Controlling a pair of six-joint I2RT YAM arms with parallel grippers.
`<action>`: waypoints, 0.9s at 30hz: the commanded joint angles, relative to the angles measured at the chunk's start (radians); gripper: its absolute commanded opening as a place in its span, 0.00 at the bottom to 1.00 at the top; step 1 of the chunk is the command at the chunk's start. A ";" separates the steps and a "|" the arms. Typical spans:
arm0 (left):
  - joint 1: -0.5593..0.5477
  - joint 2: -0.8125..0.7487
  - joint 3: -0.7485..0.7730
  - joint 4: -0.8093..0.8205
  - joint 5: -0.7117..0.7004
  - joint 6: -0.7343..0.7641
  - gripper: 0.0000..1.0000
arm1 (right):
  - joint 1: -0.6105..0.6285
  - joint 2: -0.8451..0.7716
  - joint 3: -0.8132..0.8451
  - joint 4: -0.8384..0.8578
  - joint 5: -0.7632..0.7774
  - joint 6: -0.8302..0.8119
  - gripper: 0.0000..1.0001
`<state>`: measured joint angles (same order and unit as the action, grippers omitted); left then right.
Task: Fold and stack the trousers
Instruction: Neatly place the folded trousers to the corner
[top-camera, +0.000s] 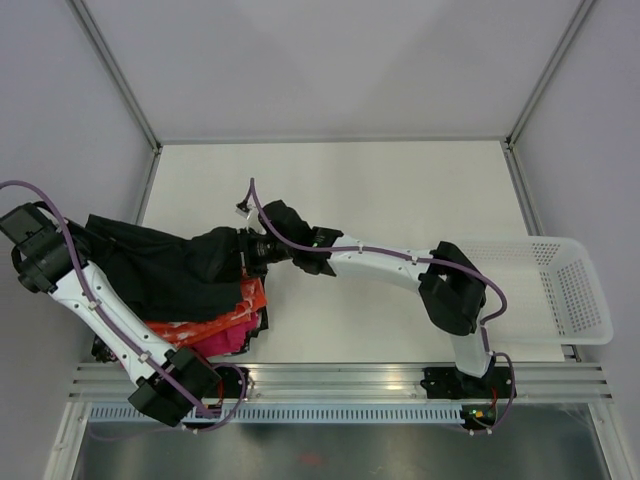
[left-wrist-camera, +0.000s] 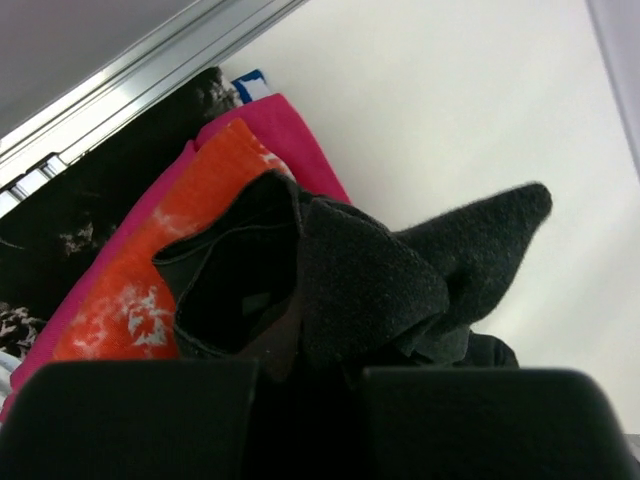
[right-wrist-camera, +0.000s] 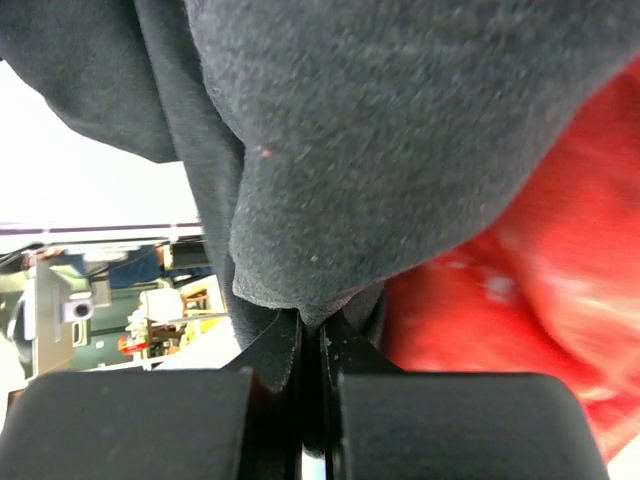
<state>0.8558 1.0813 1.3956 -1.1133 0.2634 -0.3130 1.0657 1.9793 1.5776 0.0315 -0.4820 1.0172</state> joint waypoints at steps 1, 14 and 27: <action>0.002 -0.041 -0.067 0.203 -0.070 -0.005 0.02 | -0.015 0.016 0.018 -0.116 -0.066 -0.052 0.00; 0.002 -0.078 -0.428 0.617 0.114 0.018 0.18 | -0.089 0.108 0.096 -0.387 -0.053 -0.285 0.00; 0.003 -0.030 -0.057 0.330 -0.021 0.071 1.00 | -0.095 0.062 0.387 -0.729 0.042 -0.578 0.61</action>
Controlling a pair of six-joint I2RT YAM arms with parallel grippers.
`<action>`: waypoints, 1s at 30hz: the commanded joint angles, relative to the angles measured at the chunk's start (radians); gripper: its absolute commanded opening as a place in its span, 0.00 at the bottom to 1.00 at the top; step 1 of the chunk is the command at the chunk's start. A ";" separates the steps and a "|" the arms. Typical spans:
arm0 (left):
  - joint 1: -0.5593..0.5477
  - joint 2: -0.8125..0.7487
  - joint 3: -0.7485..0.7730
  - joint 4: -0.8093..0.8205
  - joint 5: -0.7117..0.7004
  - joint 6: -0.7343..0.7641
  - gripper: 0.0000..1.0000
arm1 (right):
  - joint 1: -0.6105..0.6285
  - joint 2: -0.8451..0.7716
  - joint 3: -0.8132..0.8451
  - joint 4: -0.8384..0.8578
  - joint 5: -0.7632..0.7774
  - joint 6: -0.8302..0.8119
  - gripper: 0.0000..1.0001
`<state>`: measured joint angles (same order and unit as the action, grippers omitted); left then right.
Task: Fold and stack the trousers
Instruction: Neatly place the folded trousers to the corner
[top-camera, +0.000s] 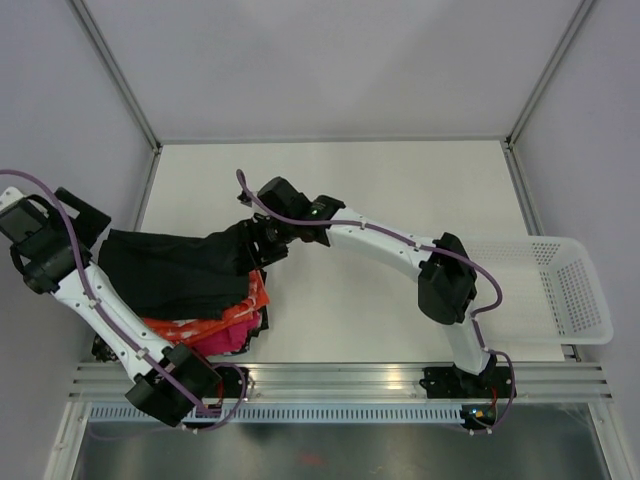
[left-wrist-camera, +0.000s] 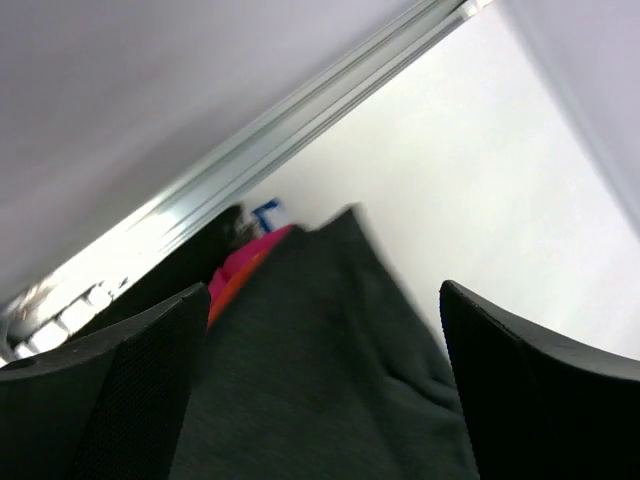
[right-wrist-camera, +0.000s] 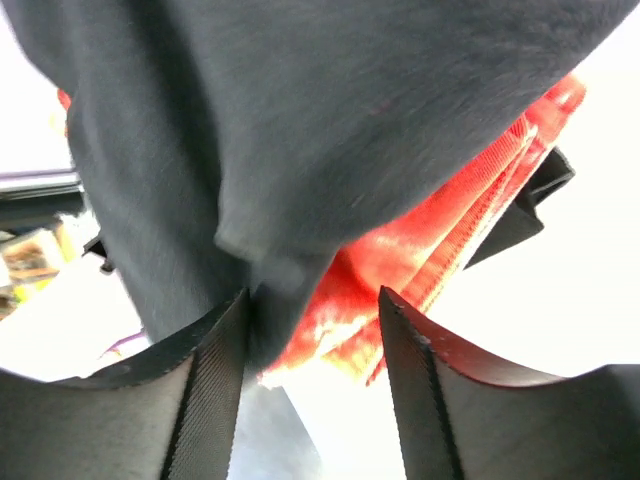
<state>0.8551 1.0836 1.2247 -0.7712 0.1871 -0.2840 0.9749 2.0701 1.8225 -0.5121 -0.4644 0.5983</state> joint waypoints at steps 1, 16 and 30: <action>0.002 -0.036 0.140 -0.037 0.134 0.051 1.00 | -0.008 -0.034 0.173 -0.210 0.030 -0.182 0.61; -0.036 -0.185 -0.195 0.125 0.117 -0.221 0.02 | -0.038 -0.128 0.126 0.068 -0.115 -0.157 0.01; -0.036 -0.126 -0.502 0.202 -0.037 -0.233 0.02 | 0.016 -0.025 -0.035 0.135 -0.117 -0.159 0.00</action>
<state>0.8185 0.9375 0.7273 -0.5716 0.2184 -0.5423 0.9916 2.0586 1.7947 -0.3962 -0.5728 0.4698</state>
